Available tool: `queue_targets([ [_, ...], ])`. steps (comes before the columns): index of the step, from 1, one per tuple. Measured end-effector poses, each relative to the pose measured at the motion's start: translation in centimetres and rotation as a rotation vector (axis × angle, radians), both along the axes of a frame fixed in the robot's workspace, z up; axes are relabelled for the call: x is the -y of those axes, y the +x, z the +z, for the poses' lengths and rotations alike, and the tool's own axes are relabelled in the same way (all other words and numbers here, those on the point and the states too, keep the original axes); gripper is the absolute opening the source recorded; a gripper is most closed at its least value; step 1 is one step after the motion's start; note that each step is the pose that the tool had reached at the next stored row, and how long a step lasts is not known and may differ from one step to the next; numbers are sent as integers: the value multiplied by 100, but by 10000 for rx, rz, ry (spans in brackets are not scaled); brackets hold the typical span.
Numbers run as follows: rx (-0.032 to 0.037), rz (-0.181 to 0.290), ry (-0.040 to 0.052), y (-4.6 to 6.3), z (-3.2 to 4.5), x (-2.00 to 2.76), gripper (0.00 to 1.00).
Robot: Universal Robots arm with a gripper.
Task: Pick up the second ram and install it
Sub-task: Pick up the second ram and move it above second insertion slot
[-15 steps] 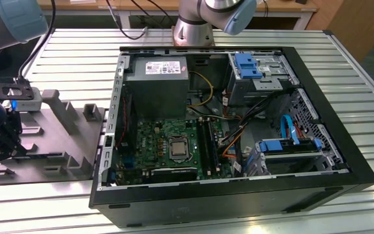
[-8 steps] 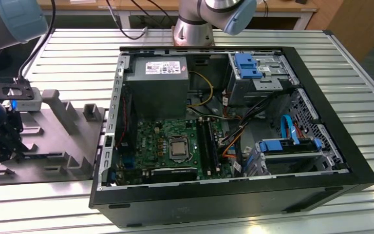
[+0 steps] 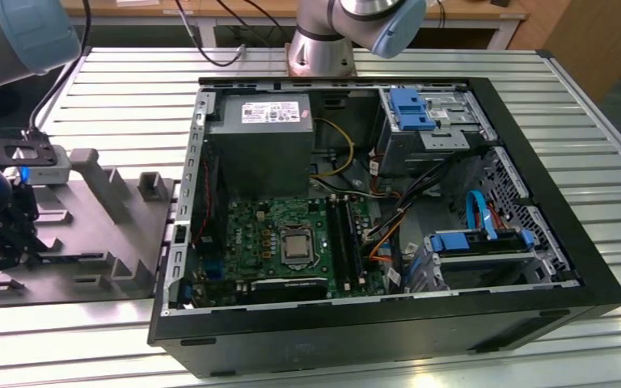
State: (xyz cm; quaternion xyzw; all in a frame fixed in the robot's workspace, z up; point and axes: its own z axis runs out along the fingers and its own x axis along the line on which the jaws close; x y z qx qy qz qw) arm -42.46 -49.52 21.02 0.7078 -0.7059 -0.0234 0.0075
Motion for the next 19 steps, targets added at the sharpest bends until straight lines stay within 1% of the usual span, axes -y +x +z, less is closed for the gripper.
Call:
queue_targets([
  [7,-1,15,1,-1,-1,0,24],
  [9,-1,16,1,-1,-1,0,25],
  [10,-2,16,1,-1,-1,0,31],
  [11,-1,16,17,-2,-8,0,31],
  [13,-1,15,97,-2,-27,-1,31],
  [15,0,9,149,-3,-44,-1,31],
  [17,0,-27,176,-5,-55,-1,31],
  [19,-2,-51,176,-13,-60,0,31],
])
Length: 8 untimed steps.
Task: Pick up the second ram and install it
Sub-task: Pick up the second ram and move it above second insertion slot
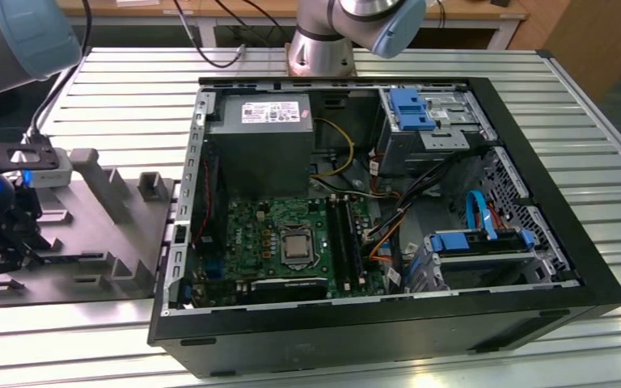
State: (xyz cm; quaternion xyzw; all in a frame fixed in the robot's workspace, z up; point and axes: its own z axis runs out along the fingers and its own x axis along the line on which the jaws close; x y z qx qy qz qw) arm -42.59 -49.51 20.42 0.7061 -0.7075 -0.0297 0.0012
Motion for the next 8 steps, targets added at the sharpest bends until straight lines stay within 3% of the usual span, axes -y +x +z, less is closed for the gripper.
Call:
queue_targets([
  [8,1,-301,12,-16,-19,-1,31],
])
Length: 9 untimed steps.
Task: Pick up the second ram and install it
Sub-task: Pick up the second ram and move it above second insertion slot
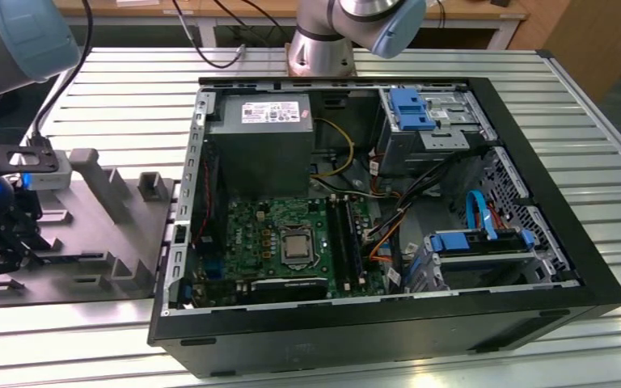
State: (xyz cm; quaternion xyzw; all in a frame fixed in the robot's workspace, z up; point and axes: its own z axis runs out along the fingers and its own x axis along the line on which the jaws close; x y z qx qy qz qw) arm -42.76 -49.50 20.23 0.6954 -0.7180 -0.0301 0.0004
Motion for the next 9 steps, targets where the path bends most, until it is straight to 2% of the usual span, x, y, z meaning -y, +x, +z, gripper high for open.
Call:
queue_targets([
  [9,-2,-9,-2,-1,-17,0,31],
])
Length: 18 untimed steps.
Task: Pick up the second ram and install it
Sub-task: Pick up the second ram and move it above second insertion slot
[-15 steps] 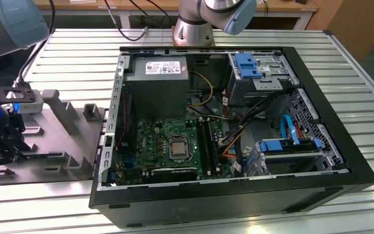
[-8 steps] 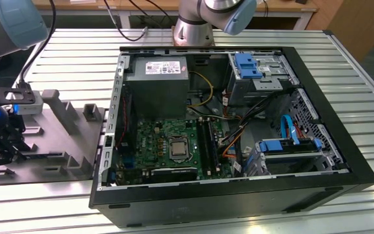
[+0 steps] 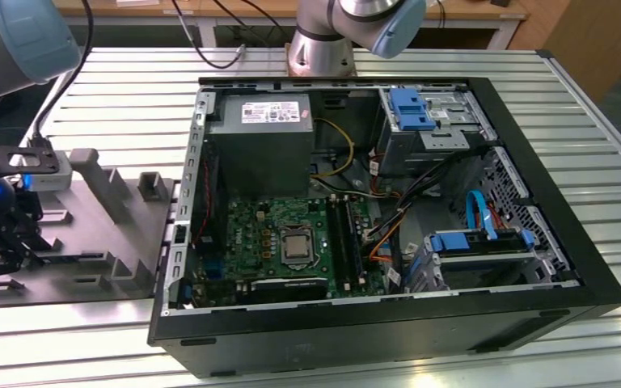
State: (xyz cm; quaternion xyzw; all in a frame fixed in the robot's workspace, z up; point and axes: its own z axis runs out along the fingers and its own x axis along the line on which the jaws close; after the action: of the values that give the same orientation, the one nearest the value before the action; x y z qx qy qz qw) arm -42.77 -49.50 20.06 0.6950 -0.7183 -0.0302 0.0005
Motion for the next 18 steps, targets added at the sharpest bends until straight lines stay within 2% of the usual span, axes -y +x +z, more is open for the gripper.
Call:
queue_targets([
  [8,2,0,2,0,-4,0,31],
  [10,3,0,2,0,-5,-1,30],
  [11,3,0,2,0,-5,0,23],
  [18,3,0,2,0,-7,0,23],
])
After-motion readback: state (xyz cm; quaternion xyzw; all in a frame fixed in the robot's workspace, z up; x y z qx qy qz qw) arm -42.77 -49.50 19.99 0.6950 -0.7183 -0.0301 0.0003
